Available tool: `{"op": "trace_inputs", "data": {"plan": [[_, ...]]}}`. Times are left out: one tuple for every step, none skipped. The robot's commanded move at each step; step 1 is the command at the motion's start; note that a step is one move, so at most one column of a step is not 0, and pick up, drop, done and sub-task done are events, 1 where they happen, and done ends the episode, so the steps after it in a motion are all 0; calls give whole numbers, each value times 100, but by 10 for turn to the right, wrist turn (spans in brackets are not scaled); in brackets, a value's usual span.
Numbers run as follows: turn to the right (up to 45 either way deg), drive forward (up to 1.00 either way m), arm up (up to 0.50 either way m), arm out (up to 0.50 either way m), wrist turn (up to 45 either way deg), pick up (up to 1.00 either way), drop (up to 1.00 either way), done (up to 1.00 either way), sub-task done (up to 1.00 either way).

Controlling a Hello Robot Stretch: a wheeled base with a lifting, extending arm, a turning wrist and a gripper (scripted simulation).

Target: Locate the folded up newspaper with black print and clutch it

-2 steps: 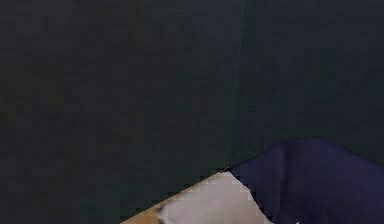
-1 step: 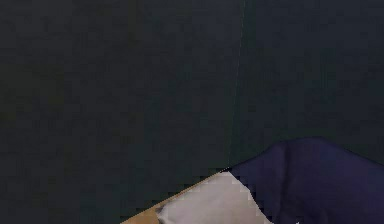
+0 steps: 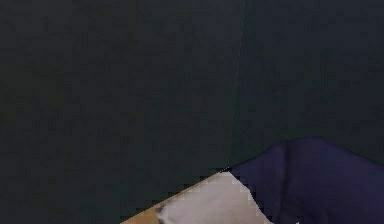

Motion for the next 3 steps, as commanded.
{"op": "trace_inputs", "data": {"plan": [[0,0,0,0,0,100,0,0,0],[0,0,10,0,0,0,0,0,0],[0,0,0,0,0,0,0,100,0]]}}
